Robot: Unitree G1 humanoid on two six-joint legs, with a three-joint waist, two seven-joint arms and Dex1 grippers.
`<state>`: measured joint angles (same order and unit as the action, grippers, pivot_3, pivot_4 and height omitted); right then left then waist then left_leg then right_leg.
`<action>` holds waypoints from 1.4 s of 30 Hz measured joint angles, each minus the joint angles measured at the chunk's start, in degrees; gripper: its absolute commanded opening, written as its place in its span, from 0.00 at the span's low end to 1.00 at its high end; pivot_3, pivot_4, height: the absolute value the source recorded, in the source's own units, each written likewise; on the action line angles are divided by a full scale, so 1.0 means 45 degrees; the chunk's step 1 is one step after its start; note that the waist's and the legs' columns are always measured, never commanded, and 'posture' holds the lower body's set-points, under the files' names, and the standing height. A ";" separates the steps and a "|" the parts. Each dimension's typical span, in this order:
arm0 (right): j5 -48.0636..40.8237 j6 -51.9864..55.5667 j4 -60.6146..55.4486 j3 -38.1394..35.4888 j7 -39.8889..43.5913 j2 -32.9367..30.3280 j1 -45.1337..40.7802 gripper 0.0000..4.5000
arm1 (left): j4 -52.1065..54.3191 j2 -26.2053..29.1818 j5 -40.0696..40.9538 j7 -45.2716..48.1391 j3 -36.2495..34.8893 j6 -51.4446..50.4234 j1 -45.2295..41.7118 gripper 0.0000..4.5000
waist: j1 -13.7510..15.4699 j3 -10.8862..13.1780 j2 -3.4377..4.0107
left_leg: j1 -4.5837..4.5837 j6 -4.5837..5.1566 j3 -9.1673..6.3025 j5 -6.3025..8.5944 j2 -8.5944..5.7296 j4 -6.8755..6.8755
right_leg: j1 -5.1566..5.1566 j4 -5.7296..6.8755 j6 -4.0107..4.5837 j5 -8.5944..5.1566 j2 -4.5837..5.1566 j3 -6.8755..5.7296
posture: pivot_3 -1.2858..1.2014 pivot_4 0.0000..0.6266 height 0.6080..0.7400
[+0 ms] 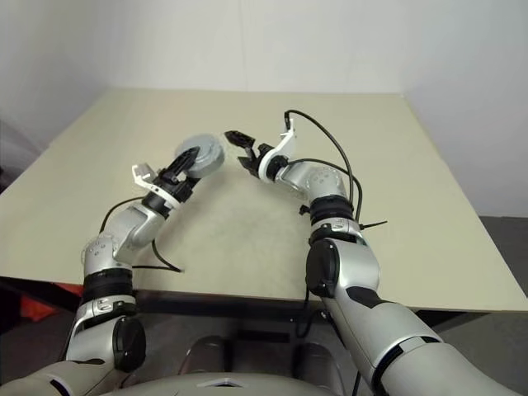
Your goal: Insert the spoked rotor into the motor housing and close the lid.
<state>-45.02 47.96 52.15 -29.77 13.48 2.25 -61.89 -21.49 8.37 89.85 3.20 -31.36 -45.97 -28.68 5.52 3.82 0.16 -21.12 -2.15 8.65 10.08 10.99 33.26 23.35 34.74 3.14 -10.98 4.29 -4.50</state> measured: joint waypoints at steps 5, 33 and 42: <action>0.0028 -0.0097 0.0034 -0.0096 -0.0032 -0.0207 0.0113 1.00 | -0.0475 0.0073 -0.0747 -0.0403 -0.1047 0.1359 0.0241 0.49 | 0.0011 0.0005 -0.0008 | -0.0006 0.0006 -0.0002 0.0003 0.0000 -0.0002 | 0.0001 -0.0006 0.0036 0.0021 -0.0001 -0.0001 | 0.52 0.00 1.00; 0.0126 -0.0128 0.0406 -0.0221 -0.0296 -0.0188 0.0151 1.00 | -0.2450 -0.0014 -0.2981 -0.4126 -0.2516 0.3759 -0.1125 0.49 | -0.0084 0.0019 -0.0044 | 0.0051 0.0000 0.0005 0.0000 0.0011 -0.0001 | -0.0015 0.0024 0.0031 0.0007 -0.0004 0.0003 | 0.52 0.00 1.00; 0.0252 -0.0180 0.0487 -0.0222 -0.0302 -0.0121 0.0151 1.00 | -0.2320 0.0113 -0.2977 -0.4495 -0.2704 0.3685 -0.1044 0.63 | -0.0264 0.0018 -0.0045 | 0.0138 -0.0009 0.0000 -0.0006 0.0021 -0.0003 | -0.0071 0.0021 -0.0003 -0.0014 -0.0004 0.0014 | 0.52 0.00 1.00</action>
<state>-43.89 47.15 54.34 -30.77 12.12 1.70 -61.21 -31.93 8.88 76.45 -17.02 -43.53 -29.39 -33.38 4.33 3.90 -0.04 -20.50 -2.19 8.65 10.05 11.08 33.25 23.03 34.84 3.13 -11.04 4.27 -4.43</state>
